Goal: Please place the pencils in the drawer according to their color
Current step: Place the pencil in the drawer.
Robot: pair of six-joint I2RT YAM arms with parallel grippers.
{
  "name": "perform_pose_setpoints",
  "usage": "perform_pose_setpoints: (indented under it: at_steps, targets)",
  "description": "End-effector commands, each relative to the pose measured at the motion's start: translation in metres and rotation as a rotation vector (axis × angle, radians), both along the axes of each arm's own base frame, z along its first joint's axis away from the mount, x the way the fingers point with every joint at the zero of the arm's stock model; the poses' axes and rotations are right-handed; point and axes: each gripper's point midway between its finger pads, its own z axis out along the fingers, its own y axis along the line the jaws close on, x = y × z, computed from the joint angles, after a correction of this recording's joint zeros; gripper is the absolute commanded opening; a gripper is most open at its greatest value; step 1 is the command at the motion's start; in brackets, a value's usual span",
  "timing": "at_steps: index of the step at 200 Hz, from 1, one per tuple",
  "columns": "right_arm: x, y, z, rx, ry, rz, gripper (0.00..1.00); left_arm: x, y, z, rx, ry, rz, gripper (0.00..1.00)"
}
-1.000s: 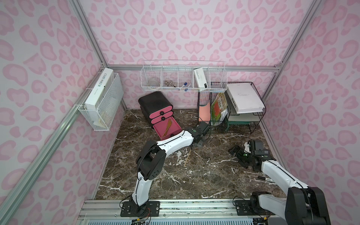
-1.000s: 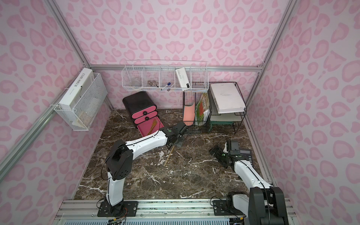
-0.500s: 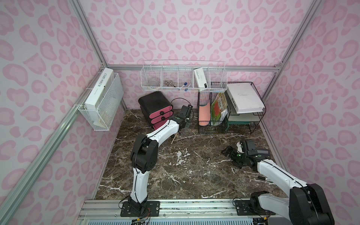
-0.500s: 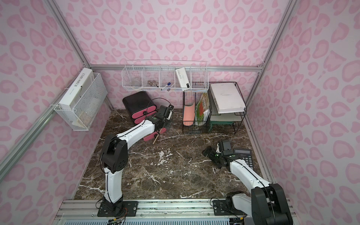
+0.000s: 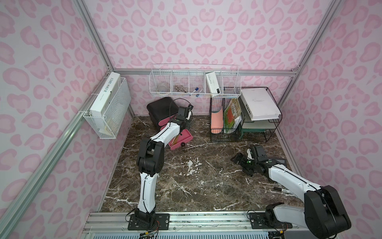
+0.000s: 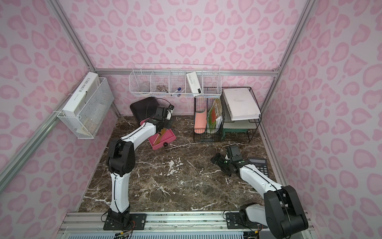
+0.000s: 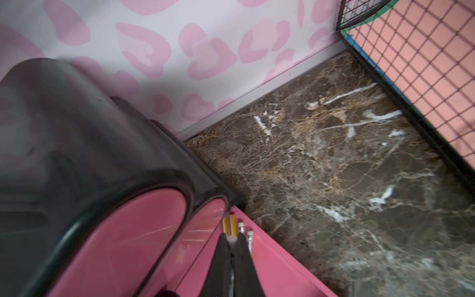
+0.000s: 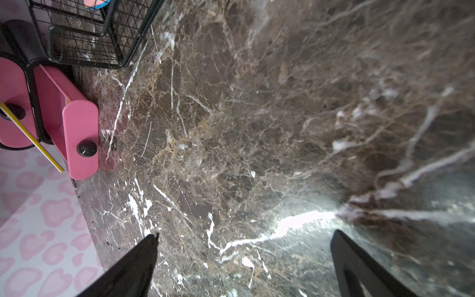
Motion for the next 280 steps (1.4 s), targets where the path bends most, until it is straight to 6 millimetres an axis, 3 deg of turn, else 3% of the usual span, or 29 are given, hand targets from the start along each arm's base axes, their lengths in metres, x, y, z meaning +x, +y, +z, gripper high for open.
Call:
perform_pose_setpoints:
  at_steps: [1,62,109,115,128,153,179,256,280]
  targets:
    - [0.005,0.001,0.003,-0.004,-0.010,-0.001,0.97,0.009,0.001,-0.001,-0.015,-0.020,-0.023,0.00]
    - [0.007,0.002,0.003,-0.009,-0.007,0.000,0.97,0.010,0.008,-0.026,-0.012,0.019,-0.008,0.00]
    - [0.007,0.002,0.003,-0.009,-0.007,0.000,0.97,0.009,0.011,-0.030,0.006,0.030,0.003,0.00]
    - [0.008,0.002,0.003,-0.007,-0.006,0.000,0.97,0.009,0.012,-0.029,0.008,0.030,0.006,0.06]
    - [0.008,0.003,0.004,-0.008,-0.011,0.003,0.97,0.008,0.013,-0.026,0.008,0.025,0.011,0.29]
    - [0.009,0.003,0.006,-0.006,-0.015,0.003,0.97,0.008,0.014,-0.009,-0.010,-0.002,0.023,0.62]
    - [0.009,0.003,0.008,-0.004,-0.021,0.005,0.97,0.009,0.012,0.016,-0.050,-0.057,0.028,0.75]
    - [0.012,0.007,0.018,0.013,-0.058,0.014,0.97,-0.020,-0.006,0.113,-0.243,-0.205,0.000,0.87]
    - [0.016,0.017,0.025,0.034,-0.087,0.030,0.97,-0.034,0.001,0.138,-0.258,-0.230,0.040,0.90]
